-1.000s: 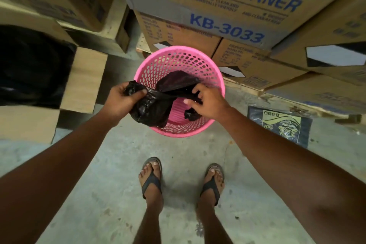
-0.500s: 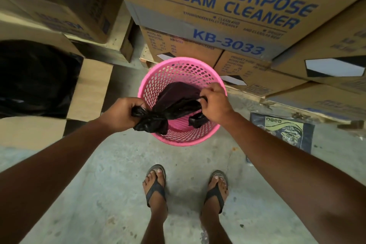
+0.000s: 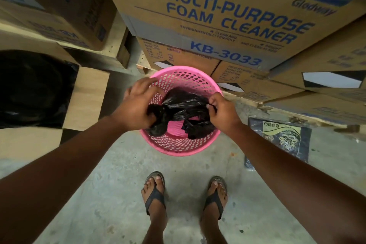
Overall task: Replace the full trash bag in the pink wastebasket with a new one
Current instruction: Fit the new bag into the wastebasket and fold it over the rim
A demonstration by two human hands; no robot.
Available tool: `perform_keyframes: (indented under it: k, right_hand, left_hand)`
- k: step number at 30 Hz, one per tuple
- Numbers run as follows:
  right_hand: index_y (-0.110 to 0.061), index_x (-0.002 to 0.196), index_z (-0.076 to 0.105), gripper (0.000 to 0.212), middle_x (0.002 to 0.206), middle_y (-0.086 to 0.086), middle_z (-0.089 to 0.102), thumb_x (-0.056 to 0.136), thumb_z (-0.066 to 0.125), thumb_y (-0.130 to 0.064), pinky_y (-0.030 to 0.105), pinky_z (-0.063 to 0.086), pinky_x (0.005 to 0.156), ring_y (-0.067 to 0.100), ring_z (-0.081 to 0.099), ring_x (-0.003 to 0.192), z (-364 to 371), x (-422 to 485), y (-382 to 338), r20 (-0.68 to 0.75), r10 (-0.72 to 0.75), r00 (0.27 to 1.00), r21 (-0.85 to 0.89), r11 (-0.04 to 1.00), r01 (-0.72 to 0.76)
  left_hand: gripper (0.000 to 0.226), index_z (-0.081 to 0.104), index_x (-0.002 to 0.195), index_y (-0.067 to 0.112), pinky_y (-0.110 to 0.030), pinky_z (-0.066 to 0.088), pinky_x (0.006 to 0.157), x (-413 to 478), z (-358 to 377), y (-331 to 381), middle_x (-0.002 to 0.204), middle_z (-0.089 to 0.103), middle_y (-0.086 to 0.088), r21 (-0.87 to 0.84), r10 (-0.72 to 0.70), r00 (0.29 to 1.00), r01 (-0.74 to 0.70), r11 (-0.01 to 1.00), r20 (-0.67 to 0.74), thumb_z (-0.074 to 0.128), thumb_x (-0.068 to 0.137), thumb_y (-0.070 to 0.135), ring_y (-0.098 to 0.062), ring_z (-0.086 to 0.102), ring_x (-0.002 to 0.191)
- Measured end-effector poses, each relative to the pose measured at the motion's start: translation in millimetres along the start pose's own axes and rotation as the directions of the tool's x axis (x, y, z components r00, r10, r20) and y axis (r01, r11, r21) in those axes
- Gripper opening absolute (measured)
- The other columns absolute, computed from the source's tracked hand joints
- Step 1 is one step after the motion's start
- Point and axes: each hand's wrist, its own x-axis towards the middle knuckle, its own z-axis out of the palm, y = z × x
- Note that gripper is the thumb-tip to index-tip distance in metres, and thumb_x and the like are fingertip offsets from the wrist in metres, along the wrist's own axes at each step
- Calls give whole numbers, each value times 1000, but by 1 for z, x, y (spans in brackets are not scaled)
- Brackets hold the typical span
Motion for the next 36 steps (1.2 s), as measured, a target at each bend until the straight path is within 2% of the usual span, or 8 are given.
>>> perform_keyframes:
  k: [3,7,11,13,19,25,30,36]
  right_hand:
    - [-4,87,54,12,71,13,63,85,66,-4,27,42,58,32,62,62,3,1,-6,-50,-35,998,28,999,36]
    - [-4,78,54,25,67,11,60,86,75,-17,33,44,57,27,57,58,0,8,-5,-163,28,986,70,997,-17]
    - [-11,71,57,34,65,-2,58,80,83,-30,27,43,61,12,53,60,2,6,-5,-134,42,990,152,988,-22]
    - [-16,74,58,33,66,-9,56,75,86,-34,19,43,60,4,52,59,3,3,-5,-74,57,996,211,977,-41]
    - [-20,75,60,23,72,2,65,83,78,-9,31,52,65,19,64,66,-4,-4,-4,120,-25,992,337,941,-17]
    - [-9,103,78,37,100,8,76,86,54,14,26,52,90,21,71,97,-17,-5,5,232,-87,969,178,983,46]
    - [-18,129,67,64,126,14,62,83,40,18,38,46,108,32,57,120,-17,-5,-1,434,-91,896,29,996,87]
    - [-18,128,68,62,113,12,64,80,46,14,36,52,97,31,61,106,-25,-11,-5,320,-192,928,-3,979,204]
  left_hand:
    - [62,50,121,42,-63,13,111,6,4,24,150,36,4,170,180,942,-233,957,282,67,62,32,-22,20,144]
    - [27,69,100,31,-82,-7,101,-1,26,38,117,62,12,379,-124,639,-278,883,759,49,85,39,-20,39,130]
    - [34,72,79,18,-40,49,91,-3,36,24,86,69,1,-241,9,982,37,970,188,53,91,43,-16,63,81]
    - [28,73,82,14,-24,45,91,4,44,16,102,63,-5,-284,-132,979,83,955,-158,63,89,39,-17,59,95]
    - [23,72,102,28,-34,48,93,18,73,12,113,71,-2,-47,-90,959,107,993,268,61,87,14,-28,63,106]
    - [28,68,90,18,-26,45,90,14,75,7,101,70,-5,-302,-254,966,227,926,-52,62,78,-7,-25,64,97]
    - [40,75,104,13,-37,46,103,11,60,4,117,64,-12,-82,20,1000,-21,996,-14,68,73,-11,-32,58,111]
    - [52,53,133,35,-48,54,91,5,39,1,140,53,-7,127,-230,973,226,966,17,61,87,13,-39,59,112]
